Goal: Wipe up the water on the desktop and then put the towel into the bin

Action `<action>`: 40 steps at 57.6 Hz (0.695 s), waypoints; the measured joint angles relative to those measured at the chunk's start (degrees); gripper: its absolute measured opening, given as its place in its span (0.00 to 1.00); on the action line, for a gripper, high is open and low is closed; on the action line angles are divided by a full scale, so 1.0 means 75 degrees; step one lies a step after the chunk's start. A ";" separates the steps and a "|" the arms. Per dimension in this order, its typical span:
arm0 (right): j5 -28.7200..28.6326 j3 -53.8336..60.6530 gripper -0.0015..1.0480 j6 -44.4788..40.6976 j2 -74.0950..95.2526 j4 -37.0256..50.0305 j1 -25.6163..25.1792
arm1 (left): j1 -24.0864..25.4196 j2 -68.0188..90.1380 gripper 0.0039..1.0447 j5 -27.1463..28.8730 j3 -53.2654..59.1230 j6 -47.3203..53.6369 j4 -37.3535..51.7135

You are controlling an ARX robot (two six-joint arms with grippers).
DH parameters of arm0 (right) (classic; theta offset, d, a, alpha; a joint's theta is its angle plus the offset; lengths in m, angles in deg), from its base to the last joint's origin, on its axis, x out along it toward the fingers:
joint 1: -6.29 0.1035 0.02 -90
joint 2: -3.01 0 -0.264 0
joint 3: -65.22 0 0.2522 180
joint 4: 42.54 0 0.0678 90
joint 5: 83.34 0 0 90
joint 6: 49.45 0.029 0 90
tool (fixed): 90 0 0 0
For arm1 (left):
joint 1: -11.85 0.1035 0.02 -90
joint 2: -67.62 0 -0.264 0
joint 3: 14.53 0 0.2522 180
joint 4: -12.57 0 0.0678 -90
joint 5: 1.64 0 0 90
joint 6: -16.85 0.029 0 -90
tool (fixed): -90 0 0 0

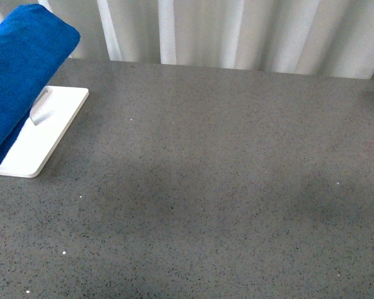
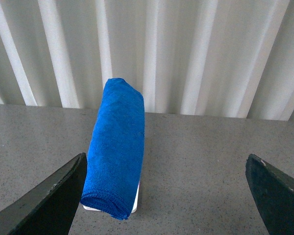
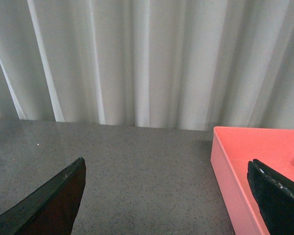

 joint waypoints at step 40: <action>0.0000 0.0000 0.93 0.0000 0.0000 0.0000 0.0000 | 0.0003 0.0000 0.94 0.0000 0.0000 0.0000 0.0000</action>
